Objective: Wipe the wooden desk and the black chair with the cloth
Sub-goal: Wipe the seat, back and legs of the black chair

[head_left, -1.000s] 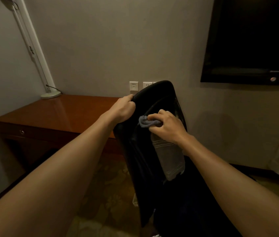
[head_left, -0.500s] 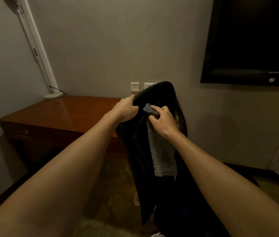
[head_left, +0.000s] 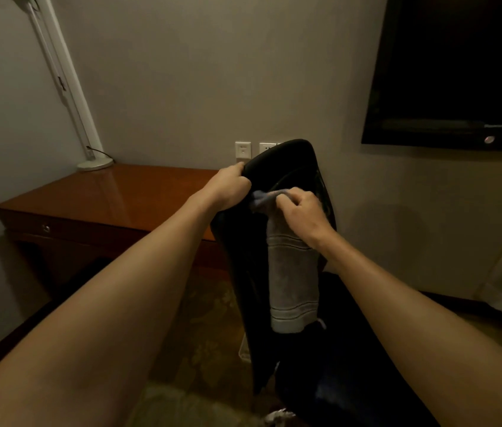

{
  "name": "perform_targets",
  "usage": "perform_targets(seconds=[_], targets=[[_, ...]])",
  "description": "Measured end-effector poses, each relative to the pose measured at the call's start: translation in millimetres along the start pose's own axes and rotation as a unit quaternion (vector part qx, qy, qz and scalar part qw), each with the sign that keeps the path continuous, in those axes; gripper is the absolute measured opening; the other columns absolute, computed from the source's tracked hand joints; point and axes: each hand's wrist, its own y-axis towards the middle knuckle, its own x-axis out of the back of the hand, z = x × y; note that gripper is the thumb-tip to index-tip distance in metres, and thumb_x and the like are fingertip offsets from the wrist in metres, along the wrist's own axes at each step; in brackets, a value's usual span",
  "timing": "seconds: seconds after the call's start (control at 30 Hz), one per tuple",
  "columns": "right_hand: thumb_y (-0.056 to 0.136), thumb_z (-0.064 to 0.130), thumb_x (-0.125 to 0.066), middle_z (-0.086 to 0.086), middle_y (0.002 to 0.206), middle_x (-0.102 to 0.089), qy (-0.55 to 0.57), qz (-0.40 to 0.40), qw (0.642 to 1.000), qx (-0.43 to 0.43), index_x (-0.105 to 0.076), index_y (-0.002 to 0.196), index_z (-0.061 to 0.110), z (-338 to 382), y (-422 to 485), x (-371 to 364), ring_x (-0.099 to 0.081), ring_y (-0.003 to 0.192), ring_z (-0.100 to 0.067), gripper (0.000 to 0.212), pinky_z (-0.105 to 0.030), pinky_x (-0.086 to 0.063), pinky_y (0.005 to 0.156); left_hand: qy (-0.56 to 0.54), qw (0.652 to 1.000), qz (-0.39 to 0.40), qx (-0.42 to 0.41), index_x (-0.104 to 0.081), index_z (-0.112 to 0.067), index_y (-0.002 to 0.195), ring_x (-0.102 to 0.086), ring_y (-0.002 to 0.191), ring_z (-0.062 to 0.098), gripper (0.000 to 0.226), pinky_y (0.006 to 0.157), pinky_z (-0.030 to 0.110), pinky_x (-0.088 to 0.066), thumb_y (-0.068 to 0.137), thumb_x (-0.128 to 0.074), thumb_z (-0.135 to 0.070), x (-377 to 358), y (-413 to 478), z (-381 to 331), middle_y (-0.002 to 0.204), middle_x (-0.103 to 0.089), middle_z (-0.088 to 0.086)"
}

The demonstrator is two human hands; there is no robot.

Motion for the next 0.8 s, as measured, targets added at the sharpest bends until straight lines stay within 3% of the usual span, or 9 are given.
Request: perform_targets(seconds=[0.07,0.2,0.3,0.37,0.43,0.53,0.6,0.7,0.8], targets=[[0.094,0.034,-0.05,0.003,0.105,-0.06,-0.047,-0.041,0.998,-0.022,-0.072,0.114,0.034,-3.8,2.1,-5.8,-0.059,0.103,-0.016,0.029,-0.036,-0.049,0.092,0.005,1.0,0.009,0.002,-0.055,-0.015,0.128,-0.059,0.103,0.03,0.047,0.077,0.034,-0.044,0.082,-0.047,-0.015,1.3,-2.3,-0.1,0.122,-0.061,0.014],[0.097,0.04,-0.05,0.003,0.103,-0.051,-0.112,0.049,0.992,-0.024,-0.063,0.131,0.037,-5.0,-2.0,-17.4,-0.057,0.098,-0.017,0.036,-0.039,-0.05,0.09,0.004,1.0,0.014,0.004,-0.053,-0.017,0.131,-0.057,0.103,0.028,0.052,0.077,0.033,-0.042,0.079,-0.048,-0.016,1.7,-2.2,1.3,0.121,-0.061,0.013],[0.094,0.042,-0.052,0.006,0.092,-0.052,-0.095,0.093,0.991,-0.005,-0.072,0.113,0.038,-4.8,-5.1,-11.8,-0.056,0.087,-0.012,0.029,-0.039,-0.05,0.082,0.014,1.0,0.01,0.0,-0.054,-0.019,0.128,-0.057,0.102,0.029,0.05,0.077,0.034,-0.043,0.079,-0.048,-0.014,1.4,-0.4,4.1,0.119,-0.061,0.011],[0.088,0.045,-0.052,0.002,0.087,-0.054,-0.09,0.108,0.99,-0.004,-0.076,0.095,0.029,-3.6,-5.9,-6.3,-0.057,0.083,-0.016,0.03,-0.045,-0.049,0.08,0.011,1.0,0.01,-0.004,-0.054,-0.02,0.129,-0.058,0.102,0.028,0.05,0.078,0.035,-0.044,0.08,-0.048,-0.013,0.6,1.4,3.7,0.119,-0.061,0.011],[0.08,0.05,-0.05,-0.004,0.083,-0.055,-0.079,0.087,0.993,-0.006,-0.07,0.079,0.017,-1.6,-6.3,-2.4,-0.057,0.078,-0.022,0.038,-0.052,-0.048,0.079,0.02,1.0,0.014,-0.007,-0.051,-0.019,0.134,-0.057,0.104,0.028,0.052,0.077,0.034,-0.042,0.082,-0.05,-0.013,-0.7,2.6,2.0,0.122,-0.06,0.011],[0.082,0.045,-0.05,-0.002,0.082,-0.058,-0.027,0.011,0.999,-0.013,-0.068,0.073,0.029,-2.1,-4.0,-1.6,-0.059,0.077,-0.018,0.025,-0.047,-0.05,0.075,0.046,0.999,0.01,-0.009,-0.047,-0.017,0.139,-0.057,0.105,0.028,0.055,0.076,0.032,-0.043,0.084,-0.053,-0.015,-1.0,2.8,1.3,0.124,-0.058,0.011],[0.091,0.035,-0.05,0.002,0.097,-0.059,0.015,-0.046,0.999,-0.024,-0.071,0.093,0.036,-3.6,-1.5,-5.1,-0.06,0.092,-0.014,0.021,-0.041,-0.053,0.085,0.044,0.999,0.003,-0.01,-0.046,-0.018,0.14,-0.056,0.099,0.022,0.052,0.071,0.027,-0.043,0.088,-0.055,-0.018,-0.6,2.0,1.6,0.12,-0.058,0.007],[0.101,0.023,-0.05,-0.001,0.121,-0.049,0.044,-0.065,0.996,-0.031,-0.059,0.134,0.027,-6.0,-2.0,-17.3,-0.054,0.111,-0.012,0.035,-0.031,-0.048,0.1,0.051,0.999,0.0,-0.013,-0.047,-0.021,0.136,-0.055,0.097,0.019,0.049,0.068,0.025,-0.042,0.089,-0.057,-0.025,-2.0,3.6,3.8,0.124,-0.058,0.007],[0.102,0.027,-0.052,0.002,0.134,-0.04,0.027,-0.048,0.998,0.025,-0.044,0.147,0.034,-11.1,-9.8,-35.6,-0.041,0.125,-0.009,0.046,-0.029,-0.041,0.107,0.097,0.995,0.013,-0.015,-0.039,-0.018,0.144,-0.053,0.119,0.029,0.059,0.088,0.031,-0.043,0.088,-0.055,-0.026,-3.7,6.9,5.1,0.142,-0.049,0.012]])
